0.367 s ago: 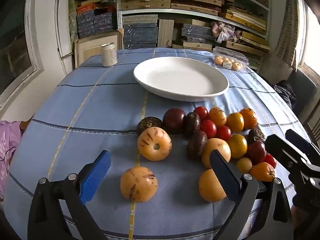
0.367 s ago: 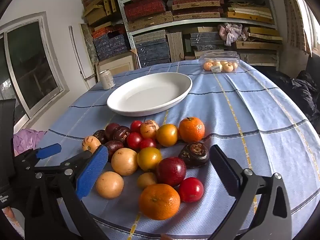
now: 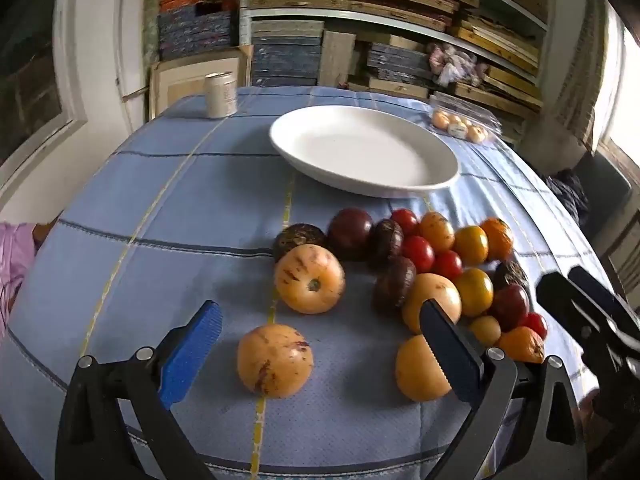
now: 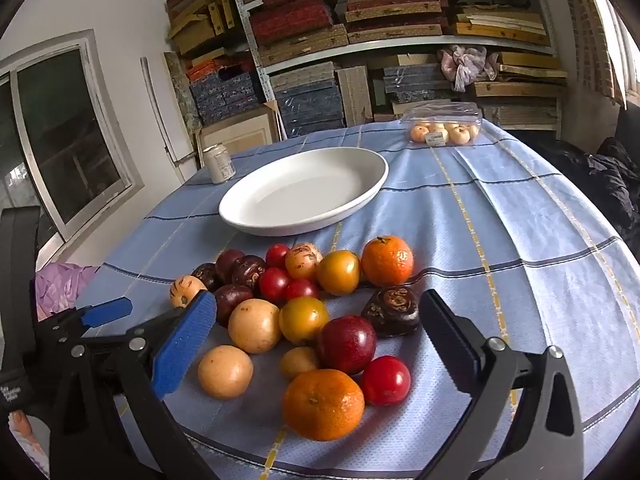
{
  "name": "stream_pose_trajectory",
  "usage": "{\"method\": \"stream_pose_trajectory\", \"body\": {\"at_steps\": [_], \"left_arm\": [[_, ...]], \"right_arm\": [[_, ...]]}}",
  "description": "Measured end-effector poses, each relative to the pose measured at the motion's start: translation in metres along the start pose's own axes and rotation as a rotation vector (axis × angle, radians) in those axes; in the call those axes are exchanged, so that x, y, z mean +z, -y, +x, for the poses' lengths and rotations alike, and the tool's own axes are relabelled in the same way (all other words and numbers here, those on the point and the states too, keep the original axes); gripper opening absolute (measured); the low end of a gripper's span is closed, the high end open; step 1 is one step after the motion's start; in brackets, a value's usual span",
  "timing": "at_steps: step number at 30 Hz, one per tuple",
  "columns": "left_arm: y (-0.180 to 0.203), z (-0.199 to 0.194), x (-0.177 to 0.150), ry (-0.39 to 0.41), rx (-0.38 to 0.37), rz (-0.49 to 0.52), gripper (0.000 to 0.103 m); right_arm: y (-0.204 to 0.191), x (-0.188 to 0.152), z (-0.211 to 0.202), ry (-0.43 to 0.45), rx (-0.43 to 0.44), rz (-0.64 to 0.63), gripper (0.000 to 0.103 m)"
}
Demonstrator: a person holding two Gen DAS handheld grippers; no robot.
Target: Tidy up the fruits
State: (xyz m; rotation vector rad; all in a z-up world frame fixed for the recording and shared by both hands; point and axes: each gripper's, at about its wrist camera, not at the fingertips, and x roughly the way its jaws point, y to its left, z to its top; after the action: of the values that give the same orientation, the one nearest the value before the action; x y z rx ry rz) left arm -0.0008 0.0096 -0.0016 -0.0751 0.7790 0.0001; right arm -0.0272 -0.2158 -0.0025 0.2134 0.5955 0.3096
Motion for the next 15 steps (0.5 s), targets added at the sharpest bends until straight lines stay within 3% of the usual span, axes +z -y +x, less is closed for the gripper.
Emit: {"method": "stream_pose_trajectory", "body": {"at_steps": [5, 8, 15], "left_arm": [[0.000, -0.015, -0.001, 0.099, 0.088, 0.011, 0.100], [0.009, -0.013, -0.001, 0.079, 0.143, 0.081, 0.100], [0.007, -0.007, 0.000, 0.041, 0.121, 0.095, 0.100]], "right_arm": [[0.000, -0.002, 0.001, 0.002, -0.004, -0.004, 0.099], [0.000, -0.002, 0.000, 0.014, -0.002, -0.003, 0.099], [-0.003, 0.000, -0.007, 0.063, -0.022, -0.032, 0.099]]}}
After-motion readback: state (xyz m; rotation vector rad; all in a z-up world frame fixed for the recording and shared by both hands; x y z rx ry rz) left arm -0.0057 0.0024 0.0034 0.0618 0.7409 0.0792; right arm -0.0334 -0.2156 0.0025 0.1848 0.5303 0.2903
